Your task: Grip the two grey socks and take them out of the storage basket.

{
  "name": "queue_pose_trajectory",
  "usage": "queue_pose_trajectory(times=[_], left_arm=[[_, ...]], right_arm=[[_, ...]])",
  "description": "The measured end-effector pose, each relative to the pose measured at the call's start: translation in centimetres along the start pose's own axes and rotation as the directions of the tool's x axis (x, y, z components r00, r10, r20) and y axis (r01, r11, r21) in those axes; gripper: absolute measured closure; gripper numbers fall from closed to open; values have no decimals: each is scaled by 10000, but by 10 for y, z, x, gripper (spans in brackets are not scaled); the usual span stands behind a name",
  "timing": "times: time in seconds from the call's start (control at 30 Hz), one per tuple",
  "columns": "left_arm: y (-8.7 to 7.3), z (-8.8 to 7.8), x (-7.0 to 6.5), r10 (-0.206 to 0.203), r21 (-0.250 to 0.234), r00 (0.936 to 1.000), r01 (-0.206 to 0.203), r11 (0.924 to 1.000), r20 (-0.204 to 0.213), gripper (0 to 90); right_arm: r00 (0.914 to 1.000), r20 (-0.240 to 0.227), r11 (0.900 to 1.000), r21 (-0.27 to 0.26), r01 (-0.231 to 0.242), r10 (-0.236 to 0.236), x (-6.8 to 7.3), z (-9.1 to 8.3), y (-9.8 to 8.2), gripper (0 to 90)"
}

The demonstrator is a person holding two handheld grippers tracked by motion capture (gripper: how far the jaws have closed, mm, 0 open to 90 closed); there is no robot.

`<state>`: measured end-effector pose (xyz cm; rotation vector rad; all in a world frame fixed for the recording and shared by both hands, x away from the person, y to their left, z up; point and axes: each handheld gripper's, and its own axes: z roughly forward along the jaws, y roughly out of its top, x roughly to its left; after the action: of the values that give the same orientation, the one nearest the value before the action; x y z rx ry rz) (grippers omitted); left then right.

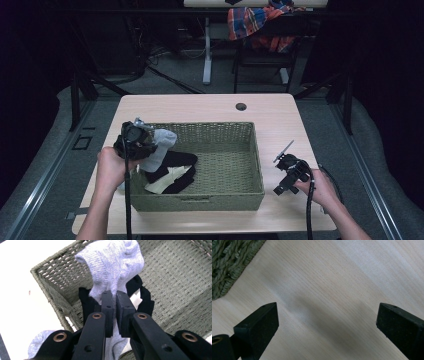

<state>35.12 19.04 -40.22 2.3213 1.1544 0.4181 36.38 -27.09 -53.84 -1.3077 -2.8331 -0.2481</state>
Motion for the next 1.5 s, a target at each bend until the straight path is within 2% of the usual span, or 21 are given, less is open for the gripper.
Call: queue_pose_trajectory(times=[0.03, 0.07, 0.33, 0.37, 0.43, 0.5, 0.53, 0.57, 0.6, 0.67, 0.7, 0.77, 0.9, 0.97, 1.13, 1.3, 1.33, 1.37, 1.4, 1.43, 1.5], left_arm=[[-1, -1, 1, 6, -53, 10000, -6, 10000, -23, 858], [-1, -2, 2, -24, -53, 10000, 24, 10000, -26, 858], [-7, -15, 8, -304, -343, 9993, 296, 9990, -206, 858], [-7, -17, 10, -333, -314, 9993, 327, 9990, -170, 858], [-9, -21, 12, -444, -428, 9987, 432, 9981, -258, 858], [-10, -25, 14, -517, -460, 9983, 505, 9977, -257, 859], [-11, -27, 15, -581, -551, 9978, 564, 9969, -306, 858], [-12, -29, 17, -609, -554, 9976, 590, 9967, -339, 858], [-12, -31, 18, -642, -624, 9973, 619, 9961, -357, 858], [-14, -36, 21, -741, -691, 9966, 716, 9950, -352, 858], [-15, -38, 22, -790, -754, 9959, 755, 9943, -440, 858], [-17, -42, 25, -926, -836, 9948, 887, 9925, -430, 858], [-23, -49, 32, -1141, -914, 9914, 1081, 9899, -640, 858], [-26, -52, 37, -1277, -952, 9895, 1210, 9881, -681, 858], [-39, -60, 52, -1863, -1143, 9796, 1770, 9775, -759, 858], [-45, -64, 61, -2048, -1058, 9736, 1942, 9752, -1008, 858], [-46, -64, 62, -2095, -1029, 9713, 1983, 9747, -1124, 858], [-47, -64, 64, -2163, -985, 9686, 2049, 9738, -1229, 858], [-49, -64, 66, -2250, -972, 9653, 2132, 9722, -1326, 858], [-51, -64, 68, -2301, -973, 9631, 2179, 9711, -1398, 858], [-56, -64, 74, -2470, -858, 9554, 2357, 9680, -1618, 858]], right_arm=[[10000, -16, 10000, -29, 47, -47, 0, 0, 0, 38], [9993, 19, 9986, 379, 377, -378, -1, -3, 2, 38], [9998, 71, 9998, 94, 158, -159, 2, -3, 0, 38], [9994, 95, 9990, 303, 332, -335, 2, -5, 1, 38], [9999, -43, 9992, -376, -158, 157, 5, 1, -2, 38], [9998, -45, 9990, -408, -192, 191, 5, 0, -2, 38], [9999, -17, 9993, -344, -148, 147, 5, 0, -2, 38], [9980, 117, 9959, 659, 617, -626, 0, -7, 2, 38], [9980, 117, 9959, 659, 617, -626, 0, -7, 2, 38], [9995, 56, 9990, 316, 324, -326, 2, -5, 1, 38], [9998, -48, 9991, -369, -184, 183, 5, 0, -2, 38], [9998, -37, 9991, -361, -200, 199, 5, 0, -2, 38], [9999, 30, 9999, 84, 118, -119, 3, -3, 0, 38], [9986, 121, 9969, 603, 514, -522, 1, -6, 2, 38], [9998, 64, 9996, 187, 200, -201, 3, -3, 1, 38], [9991, 114, 9983, 419, 412, -417, 2, -5, 2, 38], [9998, -30, 9991, -372, -220, 219, 5, 0, -2, 38], [9998, -30, 9991, -372, -220, 219, 5, 0, -2, 38], [9991, 104, 9982, 437, 399, -404, 2, -5, 2, 38], [9978, 141, 9955, 706, 635, -646, 1, -7, 3, 38], [9996, 76, 9993, 264, 269, -271, 3, -4, 1, 38]])
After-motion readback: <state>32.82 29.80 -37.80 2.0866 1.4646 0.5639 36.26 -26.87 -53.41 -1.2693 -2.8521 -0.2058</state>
